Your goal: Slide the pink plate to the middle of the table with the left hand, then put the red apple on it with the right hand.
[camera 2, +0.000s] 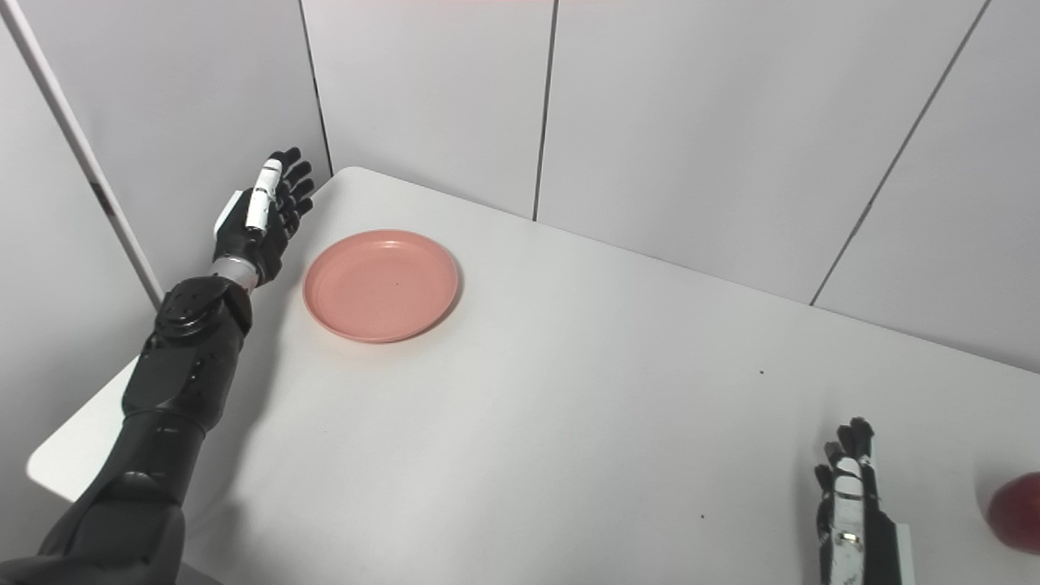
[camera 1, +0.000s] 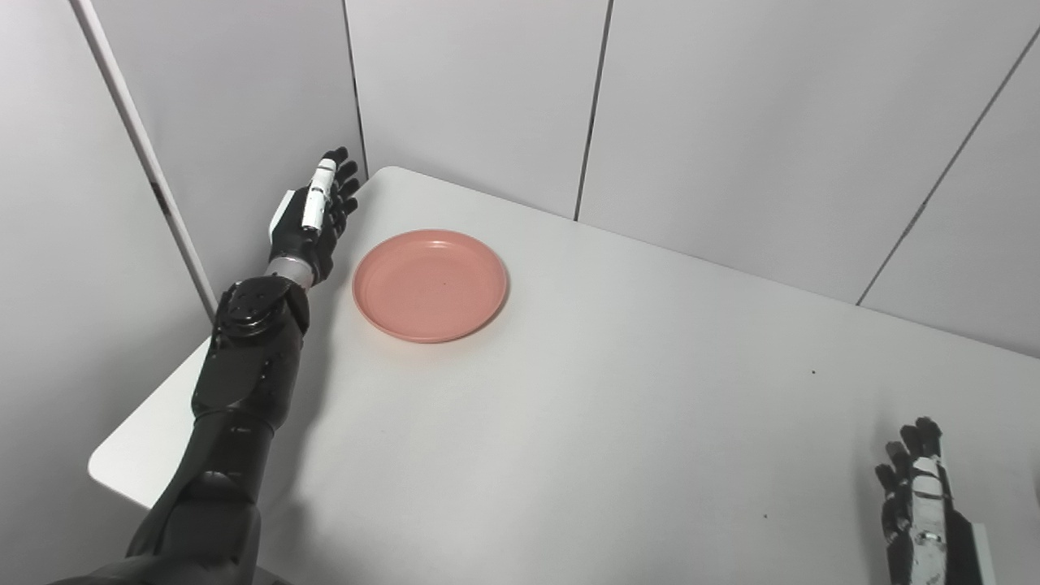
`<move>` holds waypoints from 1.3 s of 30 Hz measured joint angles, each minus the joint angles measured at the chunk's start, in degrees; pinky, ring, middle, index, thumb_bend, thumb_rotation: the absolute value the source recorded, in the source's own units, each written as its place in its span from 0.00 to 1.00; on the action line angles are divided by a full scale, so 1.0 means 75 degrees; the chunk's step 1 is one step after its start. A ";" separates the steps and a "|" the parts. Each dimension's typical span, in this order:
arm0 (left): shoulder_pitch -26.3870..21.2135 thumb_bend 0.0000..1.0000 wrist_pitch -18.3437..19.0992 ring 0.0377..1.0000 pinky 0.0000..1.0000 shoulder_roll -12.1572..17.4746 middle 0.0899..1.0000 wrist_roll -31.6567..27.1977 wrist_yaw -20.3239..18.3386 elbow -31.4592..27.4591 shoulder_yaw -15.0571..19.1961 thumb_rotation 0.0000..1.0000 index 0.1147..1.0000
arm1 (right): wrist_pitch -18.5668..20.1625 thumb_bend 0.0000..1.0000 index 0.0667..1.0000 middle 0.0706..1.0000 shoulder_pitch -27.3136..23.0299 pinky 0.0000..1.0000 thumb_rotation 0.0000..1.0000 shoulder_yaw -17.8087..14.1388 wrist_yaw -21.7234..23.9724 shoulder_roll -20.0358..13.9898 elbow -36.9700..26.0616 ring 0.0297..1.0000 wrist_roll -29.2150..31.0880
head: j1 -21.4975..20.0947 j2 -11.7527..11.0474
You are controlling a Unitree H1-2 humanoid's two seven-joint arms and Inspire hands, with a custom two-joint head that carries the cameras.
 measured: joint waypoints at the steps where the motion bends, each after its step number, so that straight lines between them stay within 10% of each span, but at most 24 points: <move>1: 0.0000 0.31 -0.0024 0.97 0.98 0.0001 0.95 0.0002 0.0009 0.0047 0.0000 1.00 0.92 | 0.0000 0.03 1.00 1.00 0.0000 1.00 1.00 0.0001 0.0000 0.0001 0.0000 1.00 0.0000 | 0.0000 0.0000; 39: -0.0097 0.33 -0.0846 0.90 0.91 -0.0008 0.88 -0.0368 -0.0351 0.1587 0.0007 1.00 0.86 | 0.0049 0.01 1.00 1.00 -0.0004 1.00 1.00 -0.0019 -0.0002 -0.0004 -0.0156 1.00 0.0063 | 0.0035 -0.0082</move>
